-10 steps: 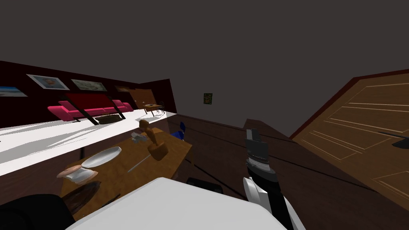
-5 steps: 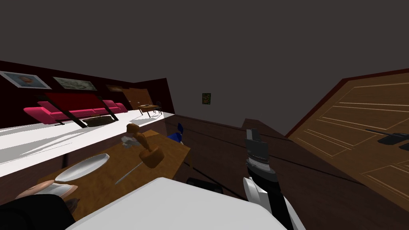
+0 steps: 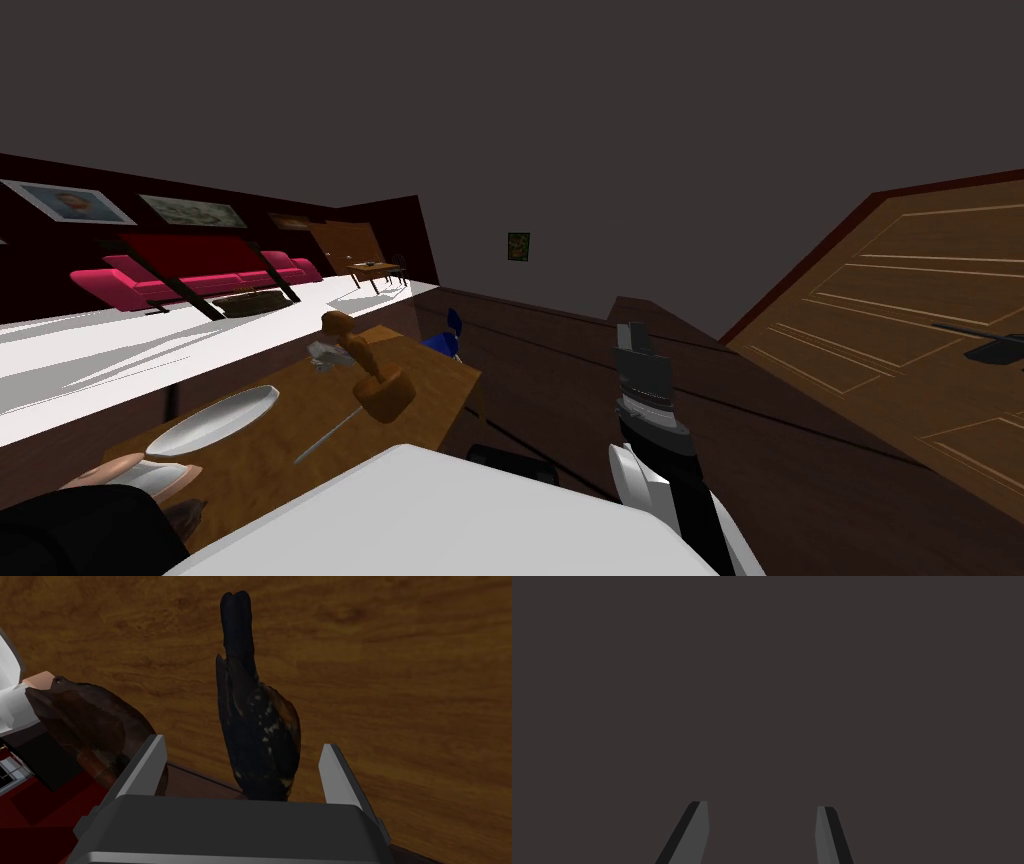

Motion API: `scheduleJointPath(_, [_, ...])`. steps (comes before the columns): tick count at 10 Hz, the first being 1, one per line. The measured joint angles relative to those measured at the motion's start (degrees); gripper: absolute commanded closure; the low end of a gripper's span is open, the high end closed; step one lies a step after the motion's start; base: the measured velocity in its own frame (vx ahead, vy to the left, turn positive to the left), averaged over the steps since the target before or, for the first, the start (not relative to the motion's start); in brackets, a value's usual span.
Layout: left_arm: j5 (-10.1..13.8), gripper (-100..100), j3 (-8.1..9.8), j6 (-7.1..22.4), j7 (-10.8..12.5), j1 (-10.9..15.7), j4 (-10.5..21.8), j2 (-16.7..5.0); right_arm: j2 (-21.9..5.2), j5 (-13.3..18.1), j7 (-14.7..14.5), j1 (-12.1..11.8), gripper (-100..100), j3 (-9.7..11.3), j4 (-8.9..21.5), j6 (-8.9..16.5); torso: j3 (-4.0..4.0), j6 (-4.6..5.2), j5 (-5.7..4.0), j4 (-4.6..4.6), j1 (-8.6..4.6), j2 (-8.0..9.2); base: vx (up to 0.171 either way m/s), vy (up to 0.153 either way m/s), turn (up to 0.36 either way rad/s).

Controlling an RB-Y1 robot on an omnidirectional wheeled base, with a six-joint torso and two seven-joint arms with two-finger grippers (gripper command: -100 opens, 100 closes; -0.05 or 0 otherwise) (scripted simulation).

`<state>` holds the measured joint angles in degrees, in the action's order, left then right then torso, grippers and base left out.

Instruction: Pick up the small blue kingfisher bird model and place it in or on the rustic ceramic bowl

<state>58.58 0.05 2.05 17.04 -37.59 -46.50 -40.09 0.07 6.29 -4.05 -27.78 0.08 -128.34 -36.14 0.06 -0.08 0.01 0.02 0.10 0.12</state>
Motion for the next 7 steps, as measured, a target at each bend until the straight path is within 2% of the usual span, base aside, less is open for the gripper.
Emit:
scheduleJointPath(1, [-0.2,100,0.22,0.2,-0.1,0.0,0.0,0.1,0.0,0.0,0.0,0.0,0,0.0,0.0,0.0,0.01,0.0,-0.03,0.0,-0.12,0.01,0.0,0.0,0.0])
scheduleJointPath(5, [-0.1,100,0.2,0.2,-0.1,0.0,0.0,0.1,0.0,0.0,0.0,0.0,0,0.0,0.0,0.0,0.0,0.03,-0.07,-0.01,-0.23,0.0,0.0,0.0,0.0])
scheduleJointPath(6, [-0.1,0,0.19,0.2,-0.1,0.0,0.0,0.1,0.0,0.0,0.0,0.0,0,0.0,0.0,0.0,0.0,0.02,-0.08,0.0,-0.23,0.0,0.0,0.0,0.0])
scheduleJointPath(7, [-0.1,100,0.19,0.2,-0.1,0.0,0.0,0.1,0.0,0.0,0.0,0.0,0,0.0,0.0,0.0,0.0,0.02,-0.08,0.0,-0.24,0.0,-0.008,-0.063,-0.026])
